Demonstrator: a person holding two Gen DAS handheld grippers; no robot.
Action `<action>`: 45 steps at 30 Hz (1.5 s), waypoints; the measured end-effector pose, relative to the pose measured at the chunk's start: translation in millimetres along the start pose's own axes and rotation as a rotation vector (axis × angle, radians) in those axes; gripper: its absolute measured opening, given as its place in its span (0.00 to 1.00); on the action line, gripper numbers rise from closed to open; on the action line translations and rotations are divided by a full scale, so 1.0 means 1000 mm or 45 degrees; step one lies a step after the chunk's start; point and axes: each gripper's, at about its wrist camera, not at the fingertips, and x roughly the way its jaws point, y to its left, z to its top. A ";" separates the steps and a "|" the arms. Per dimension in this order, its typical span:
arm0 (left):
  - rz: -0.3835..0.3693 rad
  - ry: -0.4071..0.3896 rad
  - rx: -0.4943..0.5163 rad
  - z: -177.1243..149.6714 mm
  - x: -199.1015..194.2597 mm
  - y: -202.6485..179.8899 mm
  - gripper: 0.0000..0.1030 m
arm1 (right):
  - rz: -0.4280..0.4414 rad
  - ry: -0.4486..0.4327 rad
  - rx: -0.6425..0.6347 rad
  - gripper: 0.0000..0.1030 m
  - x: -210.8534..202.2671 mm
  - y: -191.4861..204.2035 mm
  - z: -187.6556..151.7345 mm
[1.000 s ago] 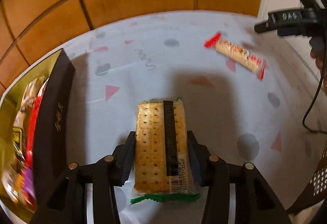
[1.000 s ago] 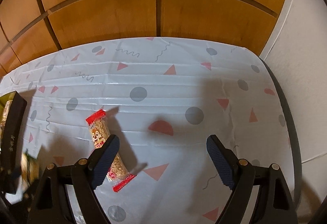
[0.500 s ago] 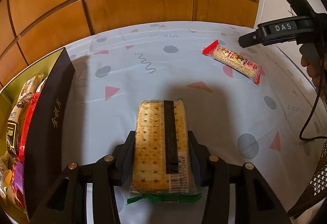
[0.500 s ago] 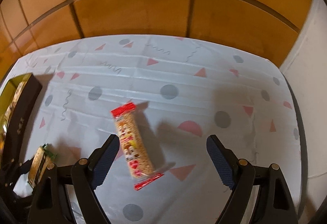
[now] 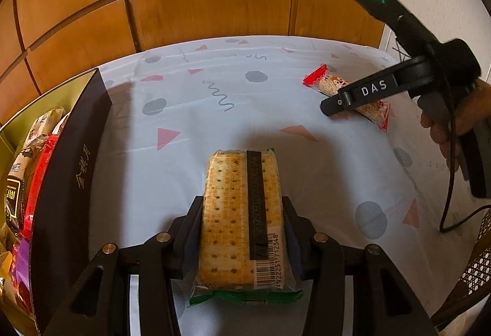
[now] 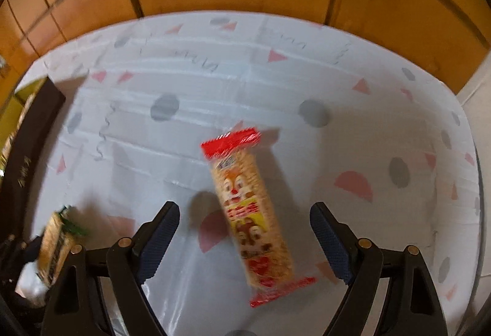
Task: Organize snacks
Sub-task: 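Lift the cracker packet with the left tool while right tool grasps the chipmunk rice bar, then carry the cracker packet into the tin and open the left tool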
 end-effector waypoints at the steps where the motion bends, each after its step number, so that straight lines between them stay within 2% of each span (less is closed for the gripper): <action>1: 0.000 -0.001 0.000 0.000 0.000 0.000 0.47 | -0.012 -0.026 -0.019 0.65 -0.002 0.004 -0.002; 2: 0.000 -0.003 -0.002 0.000 0.000 0.000 0.47 | -0.007 -0.028 -0.027 0.45 -0.003 0.005 -0.002; 3: -0.001 -0.004 -0.004 0.000 0.000 0.000 0.47 | -0.002 -0.029 -0.029 0.34 -0.006 0.009 -0.003; 4: -0.002 -0.004 -0.005 -0.001 0.000 0.000 0.47 | -0.003 -0.022 -0.028 0.28 -0.006 0.012 -0.005; 8: -0.005 -0.008 -0.007 -0.001 0.000 0.000 0.47 | -0.037 -0.012 -0.023 0.28 -0.008 0.026 -0.015; 14: -0.006 -0.013 -0.001 -0.002 0.000 0.000 0.47 | 0.005 -0.001 0.128 0.30 -0.018 0.033 -0.034; 24: -0.039 -0.017 0.010 -0.002 -0.002 0.004 0.46 | 0.089 -0.061 0.272 0.31 -0.048 0.034 -0.091; 26: -0.046 -0.009 0.003 0.000 -0.004 0.005 0.46 | 0.092 -0.069 0.274 0.43 -0.053 0.033 -0.095; 29: -0.070 0.006 -0.016 0.000 -0.008 0.007 0.46 | 0.035 -0.132 0.242 0.53 -0.060 0.036 -0.087; 31: -0.073 0.011 -0.015 -0.001 -0.011 0.007 0.46 | 0.035 -0.149 0.228 0.56 -0.060 0.038 -0.080; 34: -0.090 0.015 -0.023 -0.004 -0.017 0.009 0.46 | -0.016 -0.137 0.156 0.55 -0.048 0.048 -0.069; 36: -0.094 0.012 -0.026 -0.005 -0.024 0.010 0.46 | -0.048 -0.111 0.121 0.29 -0.038 0.052 -0.068; 37: -0.095 0.011 -0.023 -0.006 -0.027 0.010 0.46 | -0.061 -0.106 0.104 0.27 -0.034 0.053 -0.071; 40: -0.105 -0.004 -0.007 -0.006 -0.041 0.011 0.46 | -0.106 -0.197 0.074 0.27 -0.034 0.059 -0.082; 45: -0.145 -0.042 -0.060 0.001 -0.068 0.025 0.46 | -0.084 -0.202 0.075 0.28 -0.033 0.057 -0.084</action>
